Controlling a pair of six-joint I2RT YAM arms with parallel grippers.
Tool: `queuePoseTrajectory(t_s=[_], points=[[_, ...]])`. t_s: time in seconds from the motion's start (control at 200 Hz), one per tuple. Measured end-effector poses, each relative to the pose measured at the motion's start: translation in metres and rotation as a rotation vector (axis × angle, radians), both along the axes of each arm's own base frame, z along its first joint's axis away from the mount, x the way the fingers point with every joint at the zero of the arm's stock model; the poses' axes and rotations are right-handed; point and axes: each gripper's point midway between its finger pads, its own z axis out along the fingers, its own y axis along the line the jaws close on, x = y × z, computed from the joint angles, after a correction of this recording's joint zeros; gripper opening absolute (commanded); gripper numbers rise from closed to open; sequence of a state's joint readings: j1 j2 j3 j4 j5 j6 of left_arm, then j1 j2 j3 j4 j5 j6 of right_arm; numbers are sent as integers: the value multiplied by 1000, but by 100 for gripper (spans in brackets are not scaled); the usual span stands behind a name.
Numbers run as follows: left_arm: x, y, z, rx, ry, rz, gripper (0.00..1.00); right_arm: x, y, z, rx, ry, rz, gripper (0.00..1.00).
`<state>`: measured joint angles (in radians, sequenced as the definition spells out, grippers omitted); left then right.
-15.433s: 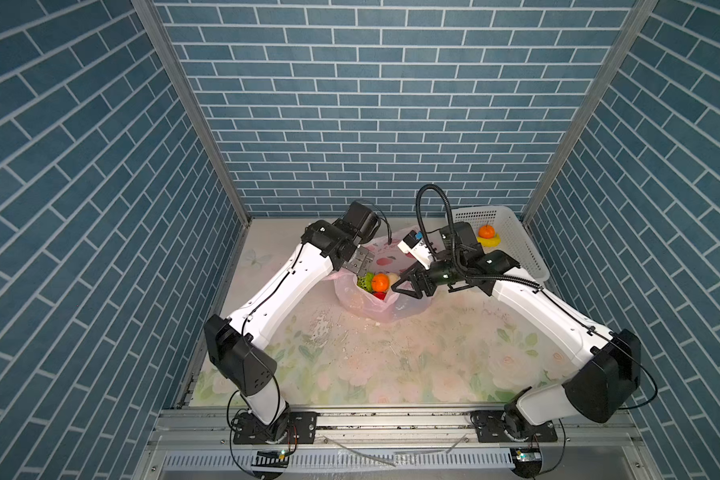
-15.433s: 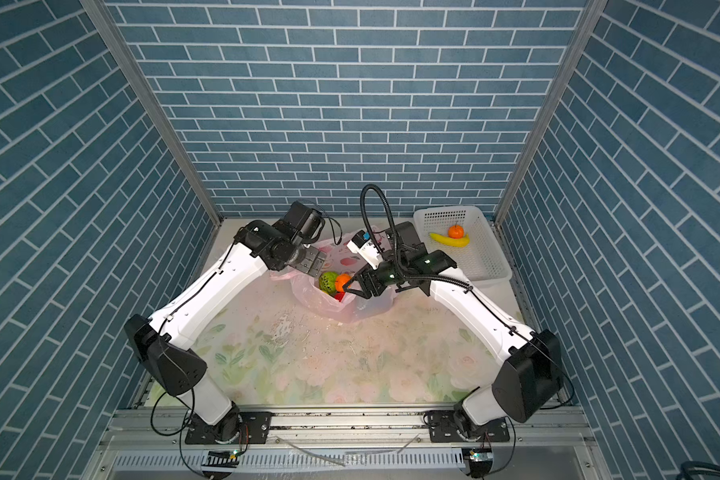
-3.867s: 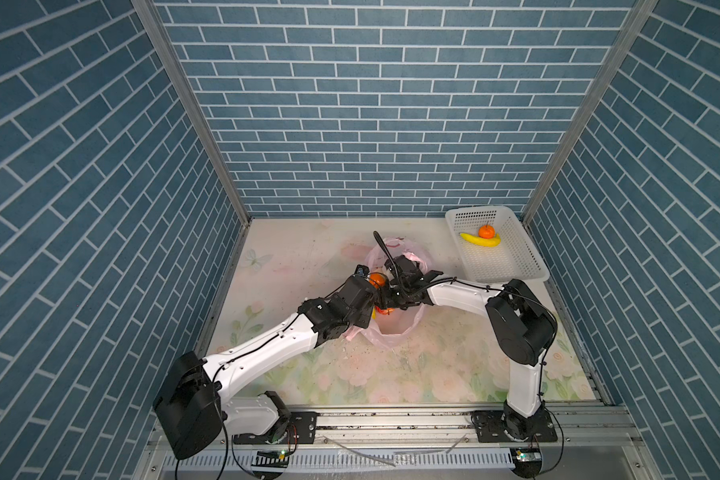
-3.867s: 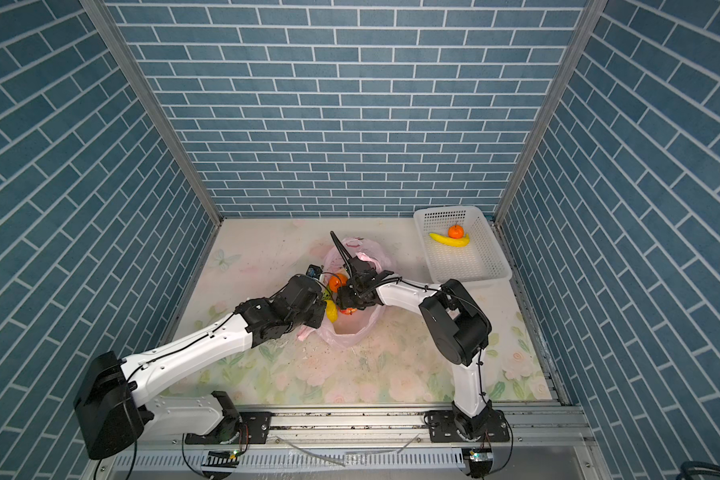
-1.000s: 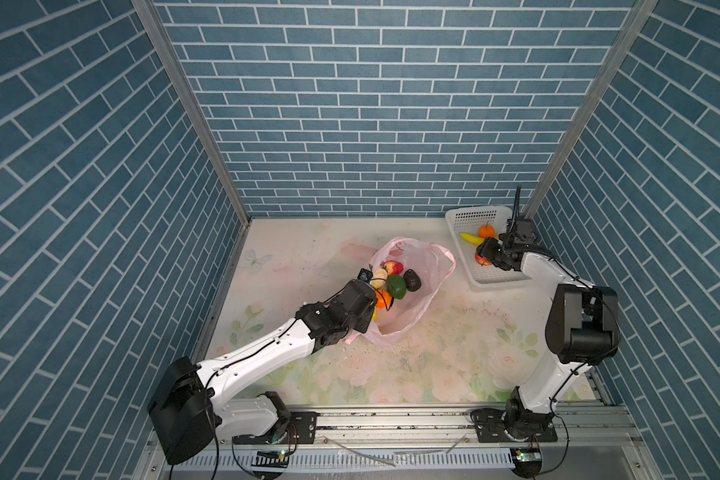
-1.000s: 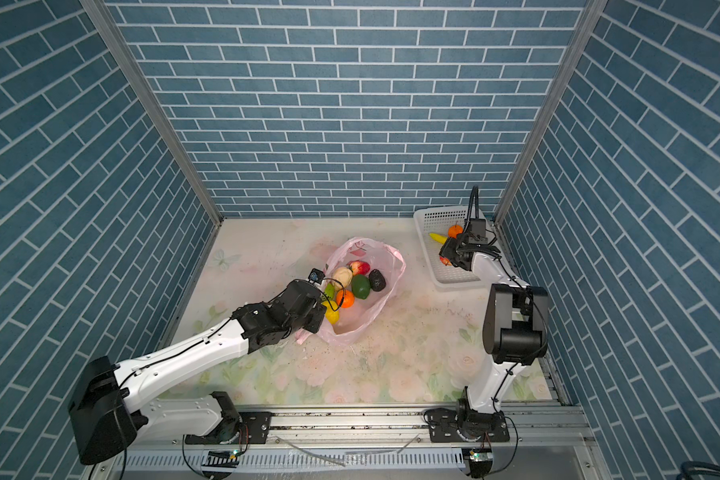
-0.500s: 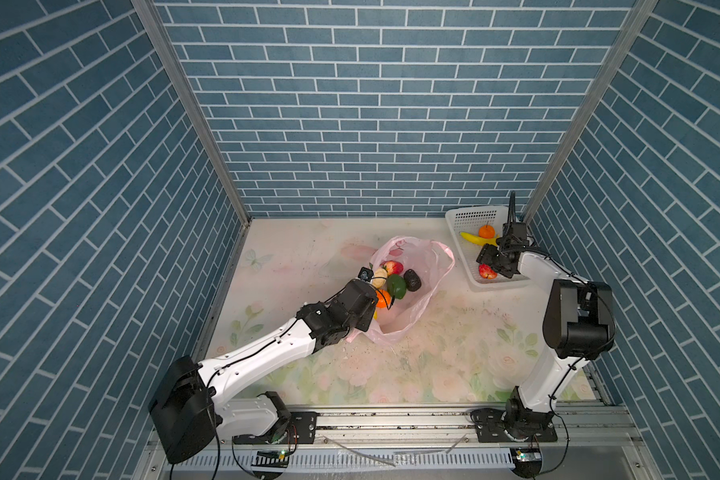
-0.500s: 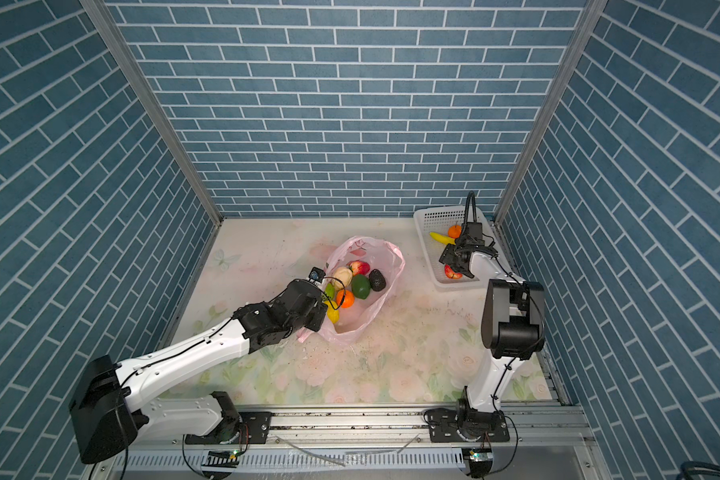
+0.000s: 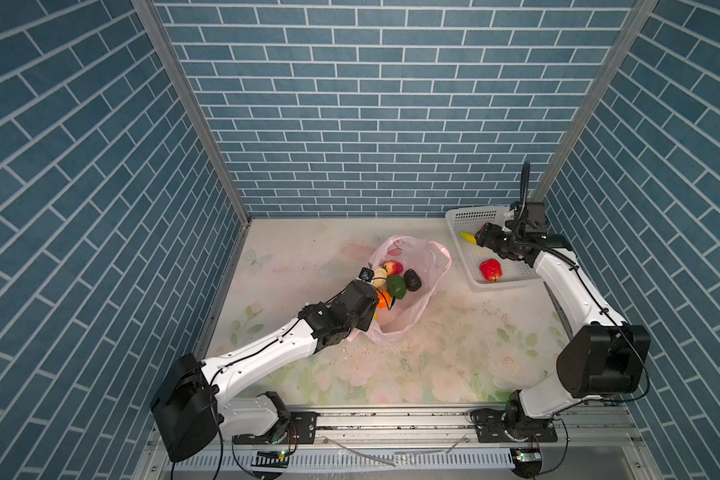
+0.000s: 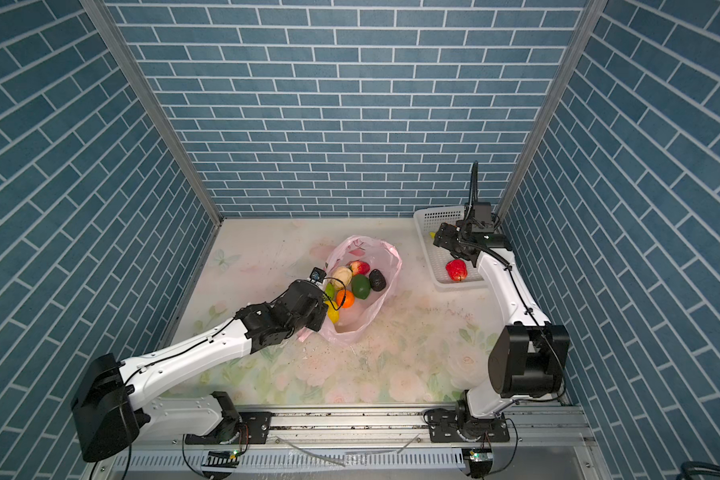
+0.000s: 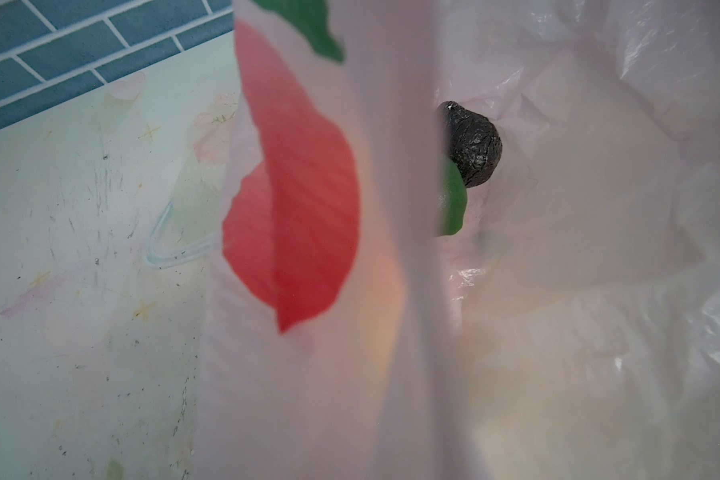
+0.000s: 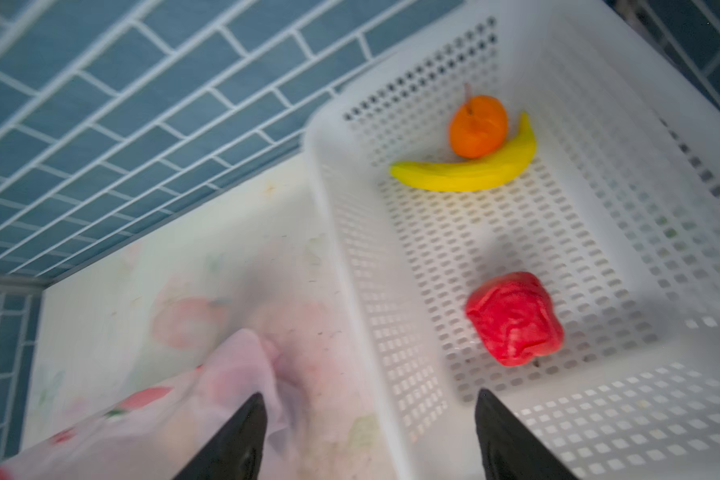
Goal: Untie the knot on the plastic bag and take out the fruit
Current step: 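Open the right gripper to drop the red apple into the basket, then move the empty right gripper back over the bag opening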
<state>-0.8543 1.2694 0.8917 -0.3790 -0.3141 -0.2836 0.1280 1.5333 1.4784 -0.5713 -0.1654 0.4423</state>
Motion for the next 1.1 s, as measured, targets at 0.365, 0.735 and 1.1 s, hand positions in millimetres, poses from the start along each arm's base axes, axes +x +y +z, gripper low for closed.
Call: queuePoseTrajectory(t_s=[0.365,0.735,1.1], points=[[3,0,-4,20,-5,7,0,-92,145,122,109,-194,449,76],[6,-1,2,9,-20,11,0,-140,237,127,203,-155,753,74],[10,2,3,14,-31,31,0,-123,263,29,110,18,936,70]])
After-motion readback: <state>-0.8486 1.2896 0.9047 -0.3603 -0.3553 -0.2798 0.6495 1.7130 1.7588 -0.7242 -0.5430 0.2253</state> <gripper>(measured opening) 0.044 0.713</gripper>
